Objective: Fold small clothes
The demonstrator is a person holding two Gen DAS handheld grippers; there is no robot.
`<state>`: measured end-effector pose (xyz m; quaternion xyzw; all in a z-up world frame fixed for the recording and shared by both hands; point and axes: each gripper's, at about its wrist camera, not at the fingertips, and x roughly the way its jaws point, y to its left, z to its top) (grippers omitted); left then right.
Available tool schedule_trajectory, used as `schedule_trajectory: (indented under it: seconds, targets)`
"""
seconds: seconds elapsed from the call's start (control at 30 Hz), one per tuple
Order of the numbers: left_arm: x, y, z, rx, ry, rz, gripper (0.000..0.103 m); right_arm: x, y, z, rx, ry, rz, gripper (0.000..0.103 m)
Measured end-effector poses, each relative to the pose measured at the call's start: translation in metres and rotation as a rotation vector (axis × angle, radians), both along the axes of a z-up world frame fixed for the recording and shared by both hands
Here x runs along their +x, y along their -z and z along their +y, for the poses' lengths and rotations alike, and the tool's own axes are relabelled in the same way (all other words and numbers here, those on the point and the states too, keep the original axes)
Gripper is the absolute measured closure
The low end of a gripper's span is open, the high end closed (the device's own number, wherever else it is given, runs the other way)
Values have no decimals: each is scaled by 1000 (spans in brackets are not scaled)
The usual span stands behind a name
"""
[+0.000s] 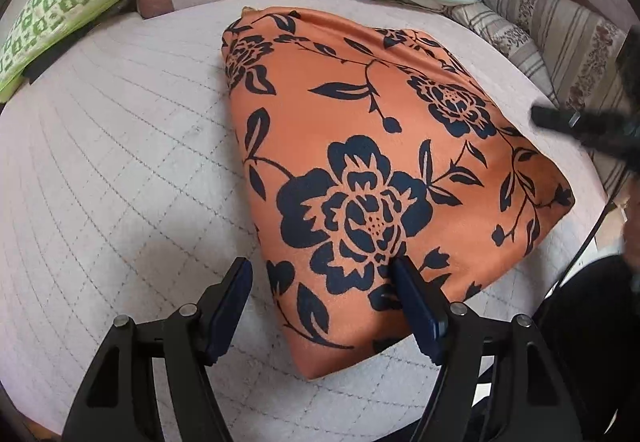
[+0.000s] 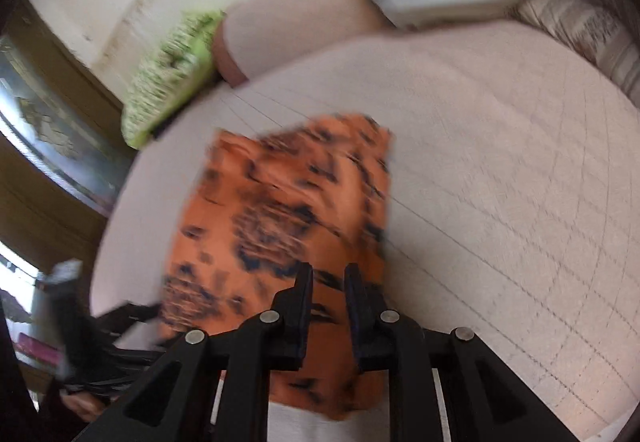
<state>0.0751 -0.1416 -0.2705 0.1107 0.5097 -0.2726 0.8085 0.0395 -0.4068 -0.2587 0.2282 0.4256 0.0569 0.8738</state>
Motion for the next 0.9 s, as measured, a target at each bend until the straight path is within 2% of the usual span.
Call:
schedule_trajectory:
  seconds: [0.07,0.13,0.23,0.27,0.3,0.37,0.43,0.53,0.6,0.73,0.83,0.9]
  targets:
    - [2,9,4,-9,-1,4,29,-6,-21,13,-3,-42,-65,84]
    - [-1,8,12,-24,-11,21,28,-7,-28,32,-21,-87,-66,84]
    - [-2,3,17,-45,-3,43,29,-2,-1,48,-33,-117,65,84]
    - [-1,-1,21,-62,3,54,30,5,22,54,-83,-103,159,85]
    - [0,-8,26,-91,7,67,30,7,38,54,-86,-98,202,85]
    - [3,-28,40,-140,-2,46,30,0,43,49,-41,-94,153,85]
    - [15,-53,44,-162,-12,-9,30,-3,41,44,-15,-104,152,85]
    - [42,-76,31,-126,-28,-59,30,-5,47,29,94,-84,150,85]
    - [59,-81,14,-91,-6,-62,30,-6,51,19,160,-74,156,85]
    - [93,-58,-24,7,2,-1,30,-11,60,0,291,-62,162,85]
    - [119,-37,-52,26,-37,51,30,-5,71,0,310,-74,159,85]
    - [130,-24,-71,80,-29,66,29,0,72,3,307,-85,155,85]
